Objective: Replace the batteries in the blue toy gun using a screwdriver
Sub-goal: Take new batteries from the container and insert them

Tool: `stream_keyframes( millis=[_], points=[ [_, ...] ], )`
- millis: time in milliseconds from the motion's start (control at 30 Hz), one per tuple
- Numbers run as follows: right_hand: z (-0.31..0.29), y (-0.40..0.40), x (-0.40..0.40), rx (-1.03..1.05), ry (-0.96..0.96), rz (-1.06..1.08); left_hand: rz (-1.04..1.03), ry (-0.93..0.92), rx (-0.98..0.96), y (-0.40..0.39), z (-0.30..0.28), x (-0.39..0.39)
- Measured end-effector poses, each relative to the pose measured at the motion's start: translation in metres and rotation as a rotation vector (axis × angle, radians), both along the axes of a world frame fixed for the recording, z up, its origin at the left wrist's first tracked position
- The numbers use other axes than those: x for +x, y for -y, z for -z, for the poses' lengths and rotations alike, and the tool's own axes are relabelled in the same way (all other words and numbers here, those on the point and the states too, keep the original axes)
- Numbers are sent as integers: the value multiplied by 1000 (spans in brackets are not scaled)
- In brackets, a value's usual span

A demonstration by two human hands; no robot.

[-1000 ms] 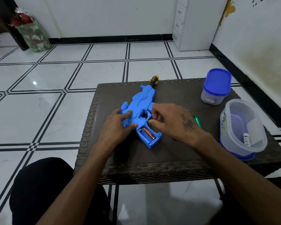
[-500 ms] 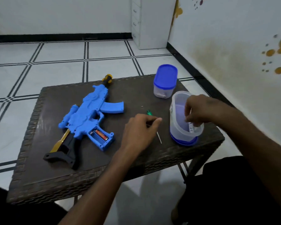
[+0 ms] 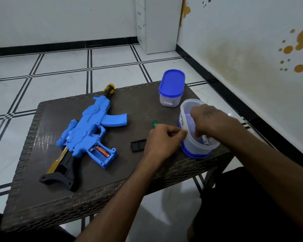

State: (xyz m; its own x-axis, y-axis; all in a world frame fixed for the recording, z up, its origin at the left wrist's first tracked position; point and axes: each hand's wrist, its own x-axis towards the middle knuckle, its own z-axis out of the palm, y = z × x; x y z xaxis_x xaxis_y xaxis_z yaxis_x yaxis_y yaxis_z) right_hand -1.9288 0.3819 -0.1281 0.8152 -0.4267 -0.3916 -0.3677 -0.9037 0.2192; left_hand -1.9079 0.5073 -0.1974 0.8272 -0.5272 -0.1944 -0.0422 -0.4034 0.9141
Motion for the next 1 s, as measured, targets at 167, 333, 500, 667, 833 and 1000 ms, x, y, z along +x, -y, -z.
stream_keyframes(
  millis=[167,333,500,667,833,1000],
  points=[
    [4,0,-5,47,31,22,-13,21,-33,6,2,-2],
    [13,2,-5,93,121,31,-6,-14,-74,6,3,0],
    [16,21,1,264,386,90,-17,-40,-92,4,5,-1],
    [8,32,-2,477,711,61,-19,-11,-82,-4,2,6],
    [12,25,1,656,915,70,-120,61,-89,-29,-1,14],
    [4,3,3,802,1071,43,-237,139,-119,-75,-2,29]
  ],
)
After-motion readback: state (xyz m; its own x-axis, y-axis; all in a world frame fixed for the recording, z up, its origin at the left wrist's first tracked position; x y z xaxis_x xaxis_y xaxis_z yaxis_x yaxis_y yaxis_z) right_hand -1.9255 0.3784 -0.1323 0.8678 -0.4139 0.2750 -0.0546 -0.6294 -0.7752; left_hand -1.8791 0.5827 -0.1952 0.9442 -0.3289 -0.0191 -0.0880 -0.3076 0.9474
